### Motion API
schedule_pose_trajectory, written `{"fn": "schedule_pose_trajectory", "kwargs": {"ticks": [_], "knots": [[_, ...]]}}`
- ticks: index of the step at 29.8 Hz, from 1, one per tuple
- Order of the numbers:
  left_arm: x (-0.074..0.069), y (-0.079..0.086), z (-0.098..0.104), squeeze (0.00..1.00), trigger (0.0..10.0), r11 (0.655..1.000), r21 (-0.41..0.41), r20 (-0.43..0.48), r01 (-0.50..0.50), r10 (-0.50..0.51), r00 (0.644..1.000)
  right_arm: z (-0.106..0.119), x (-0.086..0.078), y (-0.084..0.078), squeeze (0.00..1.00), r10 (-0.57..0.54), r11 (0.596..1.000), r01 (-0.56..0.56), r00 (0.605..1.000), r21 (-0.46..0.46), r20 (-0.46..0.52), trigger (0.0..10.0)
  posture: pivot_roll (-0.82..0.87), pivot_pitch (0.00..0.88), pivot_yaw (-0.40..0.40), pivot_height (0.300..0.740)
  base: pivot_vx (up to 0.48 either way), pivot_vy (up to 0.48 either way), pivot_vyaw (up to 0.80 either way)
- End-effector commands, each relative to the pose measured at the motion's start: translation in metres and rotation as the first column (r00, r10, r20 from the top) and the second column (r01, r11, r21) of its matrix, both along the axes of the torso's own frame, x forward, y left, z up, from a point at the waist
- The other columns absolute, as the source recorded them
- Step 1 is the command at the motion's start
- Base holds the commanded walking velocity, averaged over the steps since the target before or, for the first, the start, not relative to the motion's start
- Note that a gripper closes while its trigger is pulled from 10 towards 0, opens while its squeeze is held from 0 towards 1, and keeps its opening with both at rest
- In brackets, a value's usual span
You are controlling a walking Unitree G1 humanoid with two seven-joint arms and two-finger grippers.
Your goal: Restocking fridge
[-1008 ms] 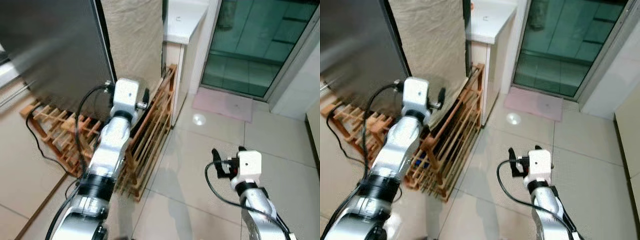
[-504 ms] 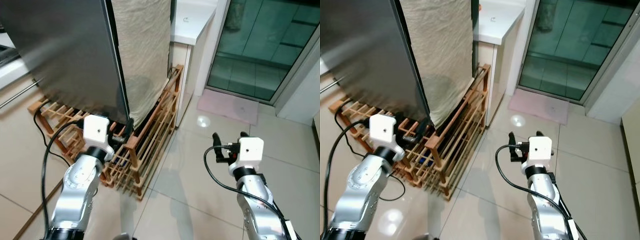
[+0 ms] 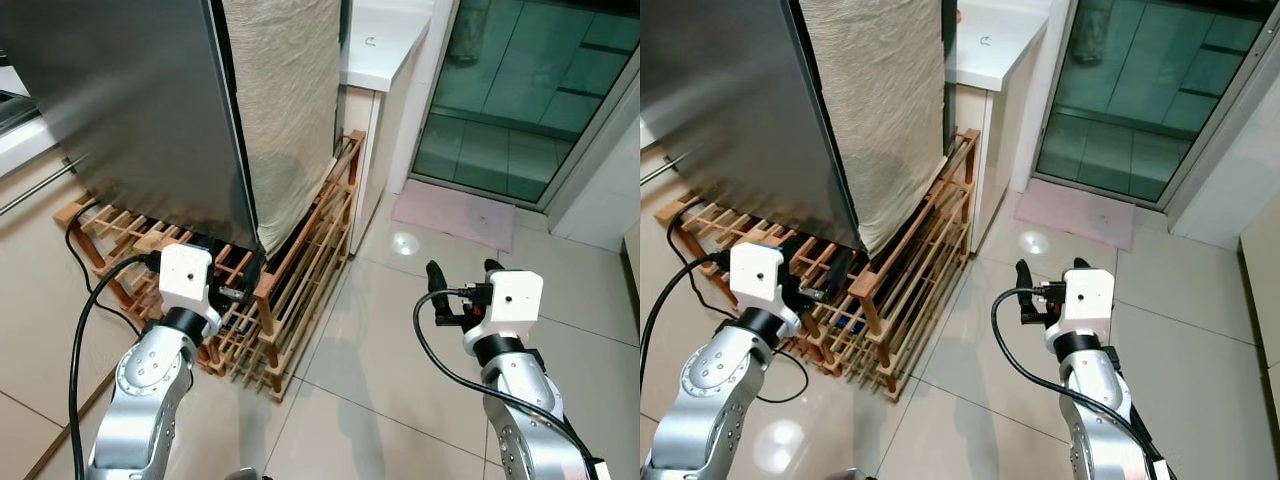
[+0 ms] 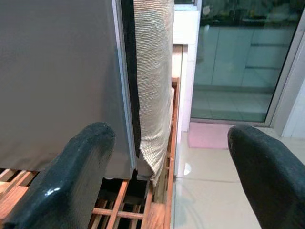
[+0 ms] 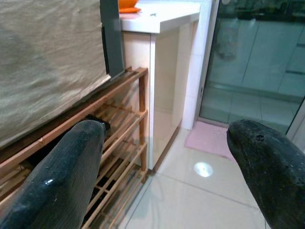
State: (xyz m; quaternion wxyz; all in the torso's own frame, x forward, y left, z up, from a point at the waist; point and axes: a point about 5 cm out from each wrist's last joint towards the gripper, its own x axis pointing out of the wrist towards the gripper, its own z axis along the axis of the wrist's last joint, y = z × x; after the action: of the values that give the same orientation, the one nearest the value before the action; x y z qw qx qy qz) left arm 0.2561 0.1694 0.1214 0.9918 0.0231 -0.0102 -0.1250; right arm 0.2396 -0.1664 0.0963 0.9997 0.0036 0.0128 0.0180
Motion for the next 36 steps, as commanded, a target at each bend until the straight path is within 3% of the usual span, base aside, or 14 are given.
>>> {"fn": "schedule_pose_trajectory", "kwargs": {"ticks": [1,10,24,30,36], "knots": [[0.0,-0.004,0.003,0.0,10.0,1.0,-0.003,0.004,0.001,-0.001,1.0,-0.004,-0.002,-0.002,0.0,-0.004,1.0,0.004,0.999,-0.001,-0.033,10.0,0.07,0.0,-0.021,0.731,0.0,0.0,0.0],[0.001,-0.012,0.005,0.0,10.0,1.0,-0.008,0.004,0.015,-0.015,1.0,-0.006,0.003,-0.003,0.0,-0.003,1.0,0.002,0.999,-0.018,-0.049,10.0,0.08,0.0,-0.028,0.731,0.06,0.0,0.0],[0.008,-0.022,0.013,0.0,10.0,0.998,-0.061,0.034,0.001,0.001,0.999,-0.008,0.012,-0.011,0.0,0.002,0.998,-0.005,0.999,-0.058,-0.054,10.0,0.03,0.0,-0.03,0.731,0.432,0.0,0.0],[0.011,-0.022,0.015,0.0,10.0,0.999,-0.053,0.039,0.0,0.002,0.999,-0.011,0.012,-0.012,0.0,-0.007,0.998,0.003,0.998,-0.06,-0.061,10.0,0.02,0.0,-0.016,0.731,0.469,0.0,0.0],[0.015,-0.017,0.017,0.0,10.0,0.997,-0.043,0.04,-0.061,0.062,0.997,-0.017,0.009,-0.01,0.0,0.004,0.998,-0.009,0.997,-0.06,-0.079,10.0,0.02,0.0,-0.015,0.731,0.0,0.0,0.0]]}}
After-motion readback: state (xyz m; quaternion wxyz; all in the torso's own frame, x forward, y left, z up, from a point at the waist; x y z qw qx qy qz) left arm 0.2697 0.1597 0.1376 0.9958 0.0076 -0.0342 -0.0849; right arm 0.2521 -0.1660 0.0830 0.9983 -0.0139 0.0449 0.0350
